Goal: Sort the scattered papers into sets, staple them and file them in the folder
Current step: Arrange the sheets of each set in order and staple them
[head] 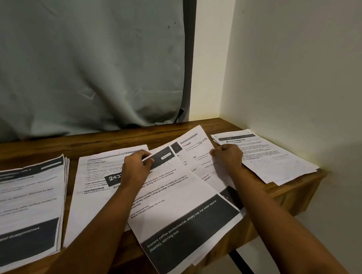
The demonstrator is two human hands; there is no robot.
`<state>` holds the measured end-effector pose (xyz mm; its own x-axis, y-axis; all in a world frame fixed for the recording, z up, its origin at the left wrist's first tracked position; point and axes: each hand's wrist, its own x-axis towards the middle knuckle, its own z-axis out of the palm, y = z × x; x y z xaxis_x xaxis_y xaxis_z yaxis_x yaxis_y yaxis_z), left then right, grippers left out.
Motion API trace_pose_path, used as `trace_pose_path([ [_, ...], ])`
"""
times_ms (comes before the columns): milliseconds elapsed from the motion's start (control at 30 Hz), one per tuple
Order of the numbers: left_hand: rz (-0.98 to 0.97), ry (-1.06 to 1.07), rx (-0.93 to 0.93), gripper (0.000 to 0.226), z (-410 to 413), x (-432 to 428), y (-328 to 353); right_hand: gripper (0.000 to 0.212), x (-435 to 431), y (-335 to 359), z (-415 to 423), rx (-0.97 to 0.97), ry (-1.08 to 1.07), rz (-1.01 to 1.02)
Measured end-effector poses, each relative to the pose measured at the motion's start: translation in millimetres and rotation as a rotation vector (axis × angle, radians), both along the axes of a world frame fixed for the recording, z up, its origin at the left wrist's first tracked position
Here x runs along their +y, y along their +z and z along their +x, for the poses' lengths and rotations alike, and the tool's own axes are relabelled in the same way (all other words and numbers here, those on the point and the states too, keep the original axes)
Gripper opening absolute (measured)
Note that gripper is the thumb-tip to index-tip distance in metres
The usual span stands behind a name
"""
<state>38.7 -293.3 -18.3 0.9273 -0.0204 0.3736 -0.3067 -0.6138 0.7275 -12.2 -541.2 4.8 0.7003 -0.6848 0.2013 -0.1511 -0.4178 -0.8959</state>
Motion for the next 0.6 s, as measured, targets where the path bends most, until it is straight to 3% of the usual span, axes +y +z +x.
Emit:
trace_pose_path([
  [200,-0.246,-0.055,-0.111,0.019,-5,6,4,0.010,-21,16,-1,-0.214,-0.098,0.052],
  [600,-0.580,-0.199,0.053,0.005,-4,16,10,0.014,-53,86,-25,-0.697,-0.223,-0.046],
])
